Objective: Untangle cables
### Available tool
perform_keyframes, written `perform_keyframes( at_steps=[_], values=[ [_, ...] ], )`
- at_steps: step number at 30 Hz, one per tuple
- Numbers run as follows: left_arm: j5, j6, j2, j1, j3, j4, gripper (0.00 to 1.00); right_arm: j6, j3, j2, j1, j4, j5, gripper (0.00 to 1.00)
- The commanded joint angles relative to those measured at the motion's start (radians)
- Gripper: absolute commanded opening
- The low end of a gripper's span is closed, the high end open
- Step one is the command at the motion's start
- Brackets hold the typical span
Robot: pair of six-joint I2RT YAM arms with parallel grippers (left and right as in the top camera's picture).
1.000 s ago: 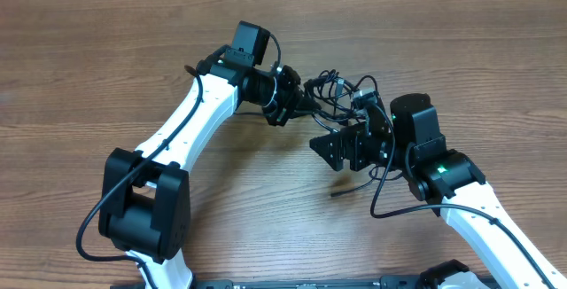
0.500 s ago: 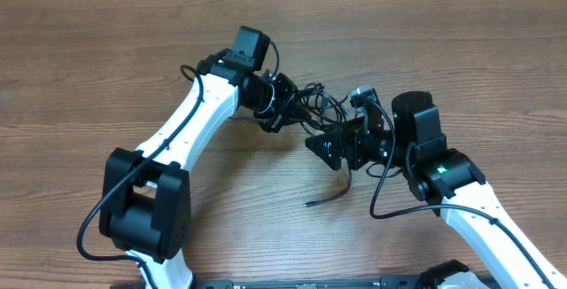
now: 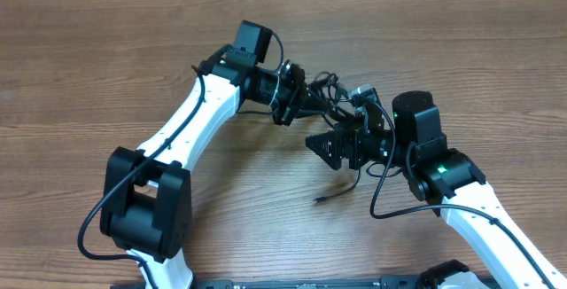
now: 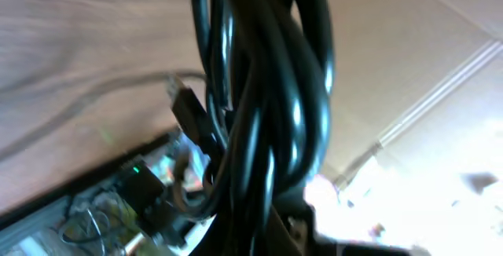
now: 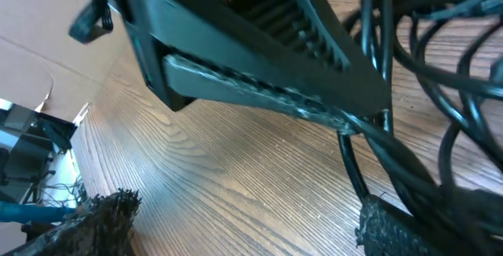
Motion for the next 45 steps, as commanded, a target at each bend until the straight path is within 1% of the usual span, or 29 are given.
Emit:
perform_keyframes(
  at_steps=[1,12,16,19,26,29,32,34,36,39,45],
  values=[
    [0.218,-0.02,-0.001,0.0,0.026,0.011,0.04,-0.009,0.013,0.001,-0.001,0.005,0.003,0.9],
    [0.44,-0.02,-0.001,0.0,0.026,0.013,0.04,-0.009,0.013,0.002,-0.001,0.004,0.003,0.9],
    [0.436,-0.021,0.0,0.005,0.026,0.03,0.04,-0.009,0.013,0.001,-0.001,0.001,0.002,0.9],
    [0.364,-0.021,0.0,0.023,0.026,0.045,0.04,-0.008,0.013,0.001,-0.001,-0.008,0.0,0.9],
    [0.009,0.016,0.0,0.068,0.026,0.031,0.04,-0.003,0.013,0.001,-0.001,0.022,-0.059,0.87],
    [-0.087,0.025,0.0,0.076,0.026,-0.003,0.04,-0.003,0.014,0.001,-0.001,0.06,-0.065,0.87],
    [-0.142,0.025,0.0,0.081,0.026,-0.038,0.04,-0.003,0.014,0.001,-0.001,0.105,-0.065,0.88],
    [-0.129,0.024,0.0,0.08,0.026,-0.061,0.04,-0.004,0.014,0.001,-0.001,0.13,-0.059,0.88],
    [-0.083,0.025,0.0,0.08,0.026,-0.073,0.04,-0.004,0.013,0.001,-0.001,0.149,-0.038,0.88],
    [0.024,0.025,0.0,0.08,0.026,-0.073,0.04,-0.004,0.013,0.001,-0.001,0.169,-0.001,0.88],
    [0.249,0.032,0.0,0.071,0.026,-0.071,0.04,-0.006,0.013,0.001,-0.001,0.194,0.01,0.88]
  ],
)
